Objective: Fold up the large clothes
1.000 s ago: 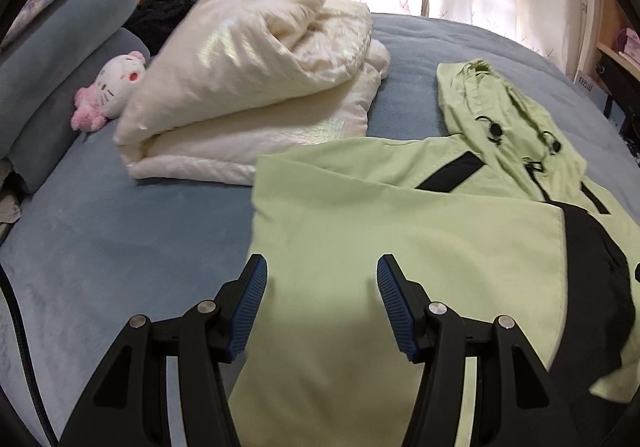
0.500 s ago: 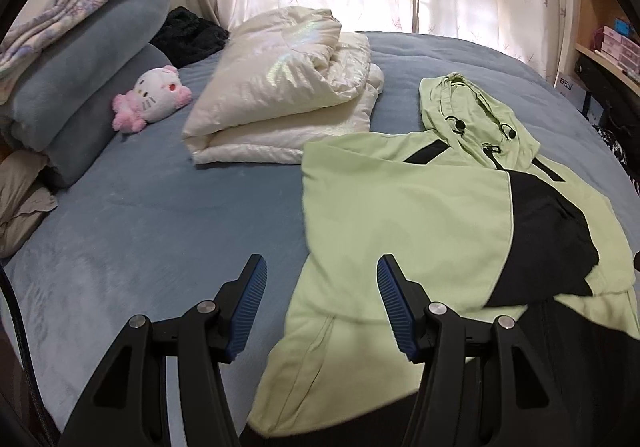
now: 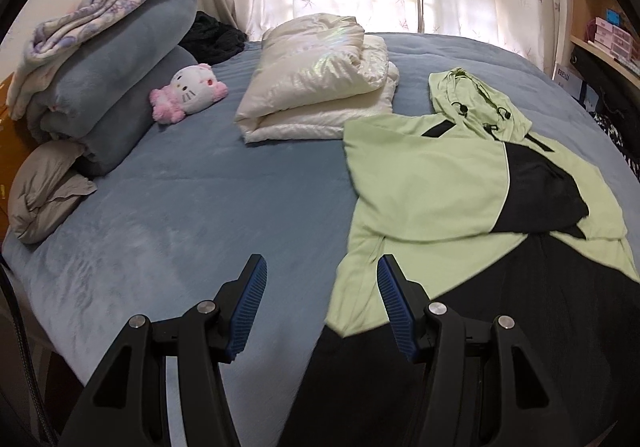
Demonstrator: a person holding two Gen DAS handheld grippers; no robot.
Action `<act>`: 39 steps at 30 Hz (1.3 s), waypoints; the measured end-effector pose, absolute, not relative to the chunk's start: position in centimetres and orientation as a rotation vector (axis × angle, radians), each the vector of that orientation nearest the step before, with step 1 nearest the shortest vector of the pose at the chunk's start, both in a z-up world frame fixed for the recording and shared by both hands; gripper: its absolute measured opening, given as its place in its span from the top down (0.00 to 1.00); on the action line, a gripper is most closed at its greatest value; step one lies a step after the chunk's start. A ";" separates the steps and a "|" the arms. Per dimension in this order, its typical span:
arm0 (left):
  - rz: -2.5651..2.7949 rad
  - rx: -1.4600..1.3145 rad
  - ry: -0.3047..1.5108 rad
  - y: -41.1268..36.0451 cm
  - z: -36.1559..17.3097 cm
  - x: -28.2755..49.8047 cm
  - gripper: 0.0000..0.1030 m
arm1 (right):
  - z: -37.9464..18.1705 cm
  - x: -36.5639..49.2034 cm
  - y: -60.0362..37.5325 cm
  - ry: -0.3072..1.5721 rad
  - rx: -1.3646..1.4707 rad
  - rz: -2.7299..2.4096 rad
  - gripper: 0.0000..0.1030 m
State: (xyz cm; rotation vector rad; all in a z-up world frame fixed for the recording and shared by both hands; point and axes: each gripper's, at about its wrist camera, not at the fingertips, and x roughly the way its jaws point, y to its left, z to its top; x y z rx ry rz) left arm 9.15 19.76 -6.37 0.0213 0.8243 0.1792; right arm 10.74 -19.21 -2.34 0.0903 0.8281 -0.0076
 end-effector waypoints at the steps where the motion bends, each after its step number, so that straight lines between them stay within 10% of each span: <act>1: 0.183 0.025 0.825 20.0 -6.3 8.5 0.46 | -2.3 10.2 -19.3 0.826 0.088 -0.009 0.48; 39: -0.173 -0.226 1.078 25.0 -16.8 -1.4 0.38 | -10.6 -4.5 -32.9 1.062 0.312 -0.030 0.42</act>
